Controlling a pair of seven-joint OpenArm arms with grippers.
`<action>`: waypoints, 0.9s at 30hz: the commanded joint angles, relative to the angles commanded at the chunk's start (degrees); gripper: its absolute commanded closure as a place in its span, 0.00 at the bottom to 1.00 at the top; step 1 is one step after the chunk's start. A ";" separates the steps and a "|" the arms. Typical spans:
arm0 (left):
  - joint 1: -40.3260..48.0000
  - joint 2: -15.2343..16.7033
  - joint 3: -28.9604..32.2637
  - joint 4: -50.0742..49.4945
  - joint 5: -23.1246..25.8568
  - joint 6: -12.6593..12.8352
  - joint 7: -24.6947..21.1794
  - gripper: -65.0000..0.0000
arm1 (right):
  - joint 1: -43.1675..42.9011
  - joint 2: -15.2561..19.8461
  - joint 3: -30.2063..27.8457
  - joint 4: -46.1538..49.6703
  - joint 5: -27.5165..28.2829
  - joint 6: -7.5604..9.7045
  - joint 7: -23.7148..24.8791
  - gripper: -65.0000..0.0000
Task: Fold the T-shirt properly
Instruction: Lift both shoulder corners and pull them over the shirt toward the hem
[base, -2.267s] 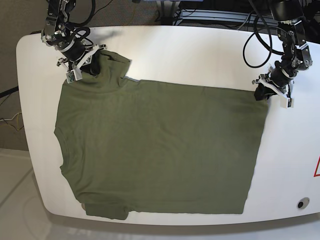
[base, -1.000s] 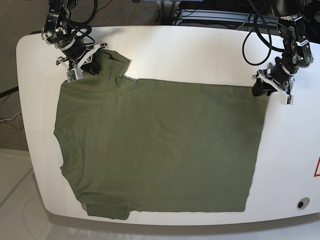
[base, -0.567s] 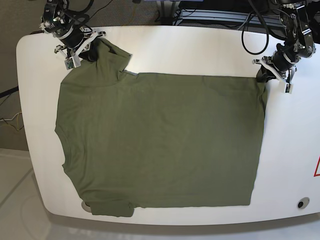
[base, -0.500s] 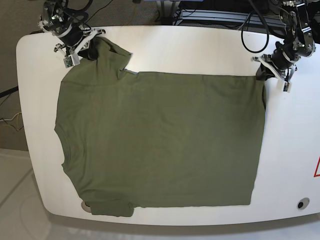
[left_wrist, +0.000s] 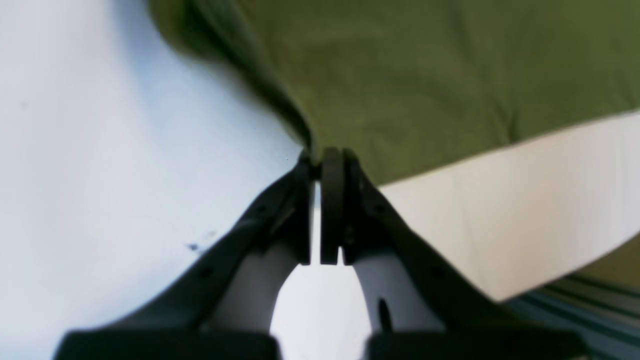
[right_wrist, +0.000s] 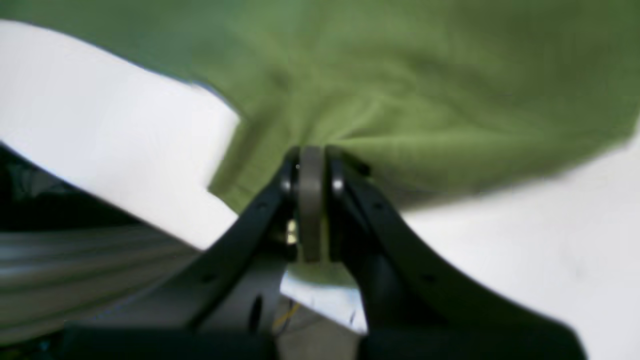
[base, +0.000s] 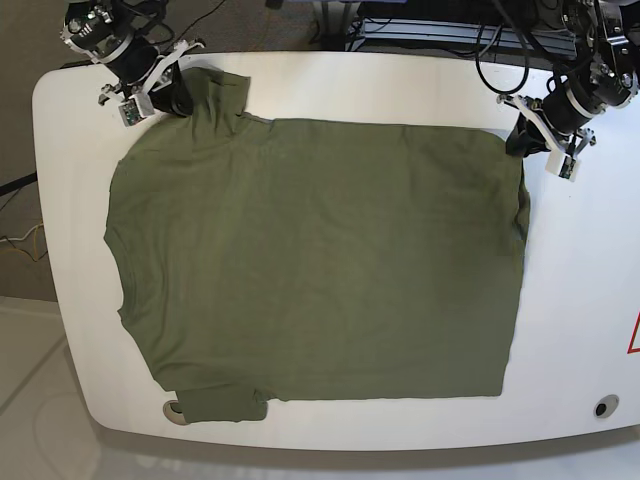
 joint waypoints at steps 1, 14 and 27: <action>-0.64 0.11 0.08 -0.29 0.00 0.11 -0.39 1.00 | 0.68 0.04 0.01 -0.20 -0.11 -0.24 0.13 1.00; -0.40 -0.04 0.46 -5.01 1.51 1.47 -4.38 1.00 | 1.24 0.17 1.77 -2.62 -0.48 -0.51 0.03 1.00; 7.18 -0.17 0.63 -0.13 1.18 2.17 -5.18 1.00 | -2.59 -0.19 0.17 -2.26 0.58 -0.17 0.36 1.00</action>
